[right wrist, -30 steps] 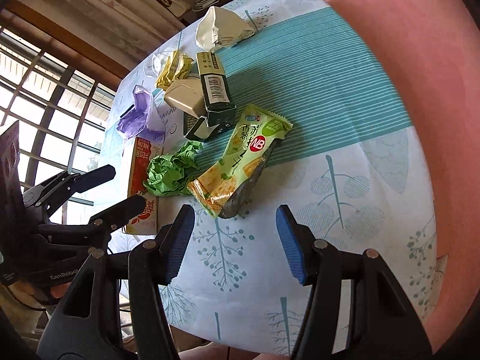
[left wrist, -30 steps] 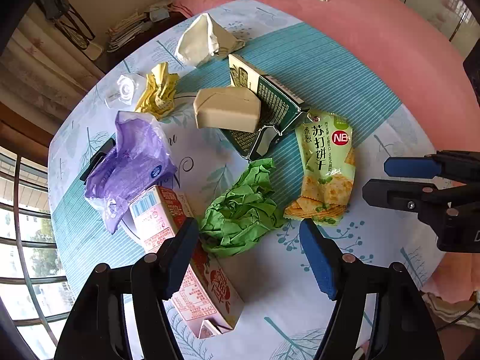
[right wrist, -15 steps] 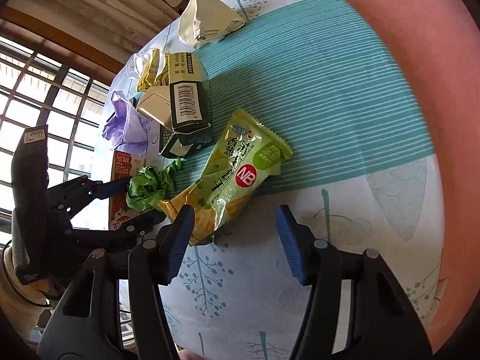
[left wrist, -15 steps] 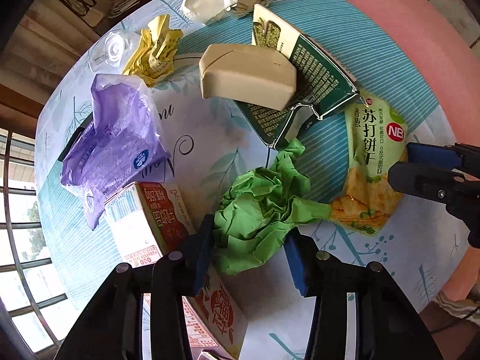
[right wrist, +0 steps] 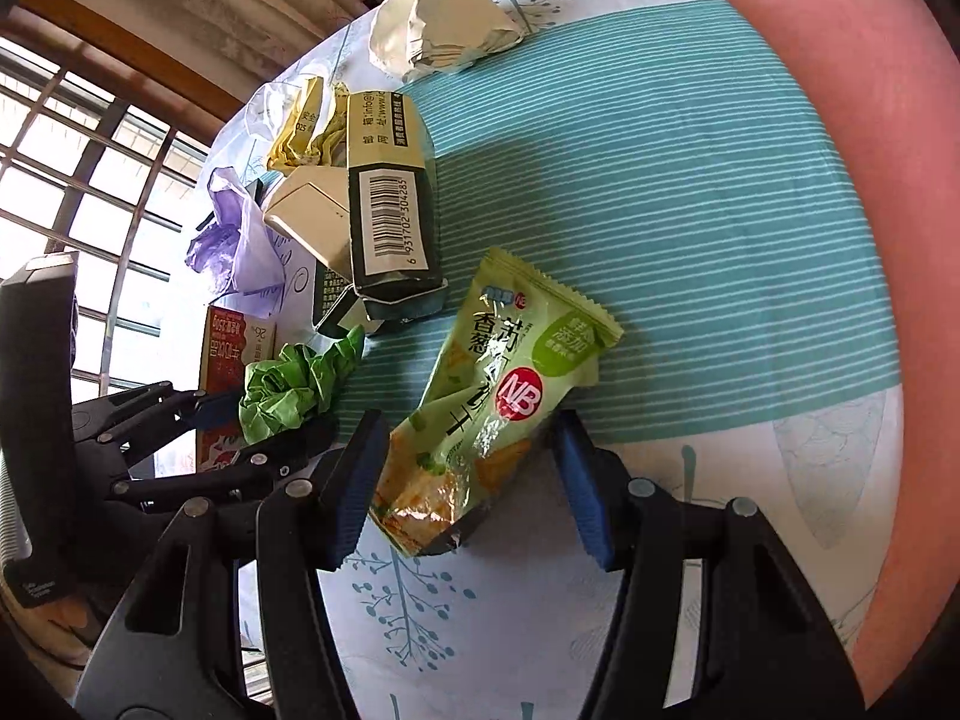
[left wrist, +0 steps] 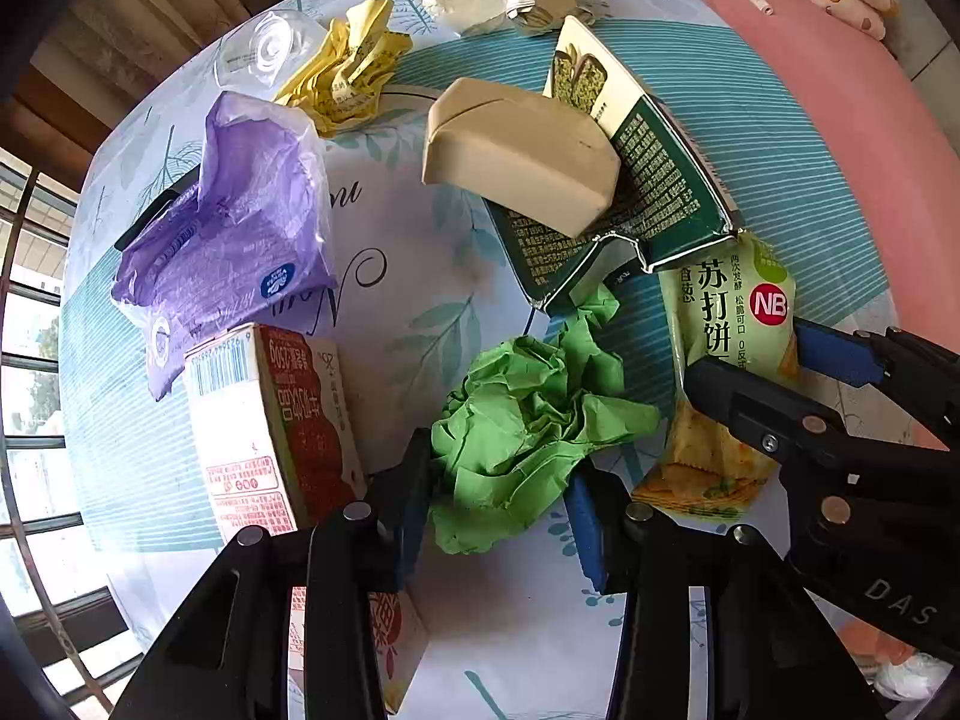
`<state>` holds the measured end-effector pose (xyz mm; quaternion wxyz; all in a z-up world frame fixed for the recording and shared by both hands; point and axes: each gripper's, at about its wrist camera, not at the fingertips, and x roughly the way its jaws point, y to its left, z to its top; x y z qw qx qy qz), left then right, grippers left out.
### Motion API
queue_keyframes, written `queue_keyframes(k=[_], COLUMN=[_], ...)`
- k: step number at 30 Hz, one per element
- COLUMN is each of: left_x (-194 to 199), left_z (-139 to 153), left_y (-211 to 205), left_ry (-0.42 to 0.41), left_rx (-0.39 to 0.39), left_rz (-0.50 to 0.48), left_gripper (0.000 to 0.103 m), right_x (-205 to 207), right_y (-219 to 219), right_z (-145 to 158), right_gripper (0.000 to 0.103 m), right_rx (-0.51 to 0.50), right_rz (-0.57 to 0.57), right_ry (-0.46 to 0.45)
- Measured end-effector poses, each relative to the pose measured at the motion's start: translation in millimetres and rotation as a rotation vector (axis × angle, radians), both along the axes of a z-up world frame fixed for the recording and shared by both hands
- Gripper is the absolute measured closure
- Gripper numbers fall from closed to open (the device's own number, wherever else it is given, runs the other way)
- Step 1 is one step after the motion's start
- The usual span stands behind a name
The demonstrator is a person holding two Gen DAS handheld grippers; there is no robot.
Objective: Collect trash
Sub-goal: 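Grasp the green crumpled paper with the left tool, then grasp the green NB cracker packet with the right tool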
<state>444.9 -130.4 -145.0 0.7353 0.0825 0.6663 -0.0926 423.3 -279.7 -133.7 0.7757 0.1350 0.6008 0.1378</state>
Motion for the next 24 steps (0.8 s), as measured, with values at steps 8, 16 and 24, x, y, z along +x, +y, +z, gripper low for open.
queue_keyframes(k=[8, 16, 24], left_x=[-28, -70, -138], left_z=[6, 35, 104], left_y=[2, 13, 44], left_ry=[0.011, -0.031, -0.134], left_rx=[-0.064, -0.122, -0.217], left_rz=[0.025, 0.012, -0.022], left_gripper=[0.065, 0.065, 0.065], right_x=[-6, -23, -78], right_y=[21, 6, -4], right_z=[1, 9, 54], right_gripper=[0.091, 0.103, 0.103], right_rx=[-0.16, -0.072, -0.015], right_rz=[0.083, 0.034, -0.027], right_ry=[-0.091, -0.077, -0.149])
